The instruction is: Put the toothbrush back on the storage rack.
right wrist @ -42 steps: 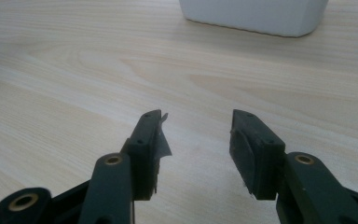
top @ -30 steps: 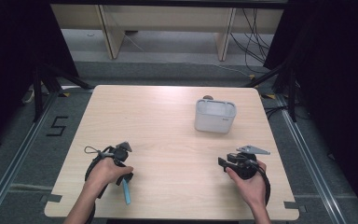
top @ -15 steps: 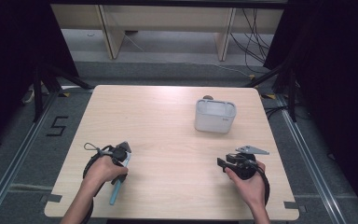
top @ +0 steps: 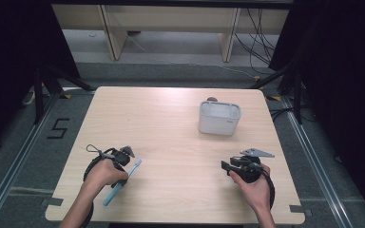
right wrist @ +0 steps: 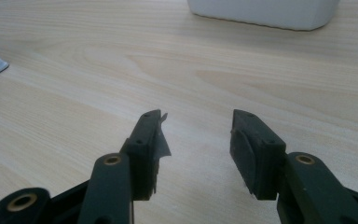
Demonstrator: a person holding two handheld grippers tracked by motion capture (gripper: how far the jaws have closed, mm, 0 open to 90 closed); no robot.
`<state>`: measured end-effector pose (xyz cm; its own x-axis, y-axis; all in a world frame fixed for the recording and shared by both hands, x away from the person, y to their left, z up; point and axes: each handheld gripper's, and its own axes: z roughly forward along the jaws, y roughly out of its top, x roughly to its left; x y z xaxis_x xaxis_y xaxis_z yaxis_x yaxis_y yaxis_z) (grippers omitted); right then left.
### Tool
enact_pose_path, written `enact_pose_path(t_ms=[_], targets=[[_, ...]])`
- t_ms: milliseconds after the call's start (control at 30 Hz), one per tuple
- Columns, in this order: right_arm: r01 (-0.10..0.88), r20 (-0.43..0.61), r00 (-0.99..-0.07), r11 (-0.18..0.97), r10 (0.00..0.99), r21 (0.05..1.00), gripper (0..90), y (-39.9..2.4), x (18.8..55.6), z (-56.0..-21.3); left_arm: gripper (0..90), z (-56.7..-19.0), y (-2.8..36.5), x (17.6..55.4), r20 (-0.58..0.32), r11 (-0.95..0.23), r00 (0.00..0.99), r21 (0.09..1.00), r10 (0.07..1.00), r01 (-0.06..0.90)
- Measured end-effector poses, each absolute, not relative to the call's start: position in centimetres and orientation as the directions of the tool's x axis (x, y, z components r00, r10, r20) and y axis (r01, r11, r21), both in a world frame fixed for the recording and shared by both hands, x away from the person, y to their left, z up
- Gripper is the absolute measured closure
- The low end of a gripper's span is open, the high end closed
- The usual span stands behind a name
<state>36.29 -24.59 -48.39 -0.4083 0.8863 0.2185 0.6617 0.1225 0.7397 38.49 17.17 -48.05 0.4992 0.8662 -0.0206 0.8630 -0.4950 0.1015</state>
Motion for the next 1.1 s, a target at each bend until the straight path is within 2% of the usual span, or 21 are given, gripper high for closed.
enact_pose_path(t_ms=[267, 600, 900, 1000, 1100], targets=[[0.662, 0.221, -0.412, 0.124, 0.884, 0.739, 53.8, -24.6, 36.3, -48.5, 78.4, -48.1, 17.3, 38.3, -0.014, -0.519, 0.525, 0.140, 0.851, 0.843], [0.666, 0.218, -0.403, 0.121, 0.889, 0.736, 53.4, -24.5, 36.3, -48.6, 78.5, -47.3, 17.6, 38.2, -0.027, -0.499, 0.512, 0.191, 0.858, 0.845], [0.662, 0.208, -0.406, 0.130, 0.890, 0.738, 53.1, -24.4, 36.3, -48.6, 78.4, -45.7, 17.9, 37.8, -0.042, -0.486, 0.520, 0.300, 0.853, 0.821], [0.670, 0.237, -0.411, 0.115, 0.880, 0.734, 53.1, -24.3, 36.3, -48.7, 78.5, -45.3, 18.1, 37.8, -0.028, -0.503, 0.539, 0.325, 0.842, 0.801], [0.668, 0.215, -0.409, 0.130, 0.887, 0.733, 53.1, -24.3, 36.3, -48.7, 78.5, -45.0, 18.2, 37.7, -0.033, -0.497, 0.541, 0.352, 0.840, 0.793]])
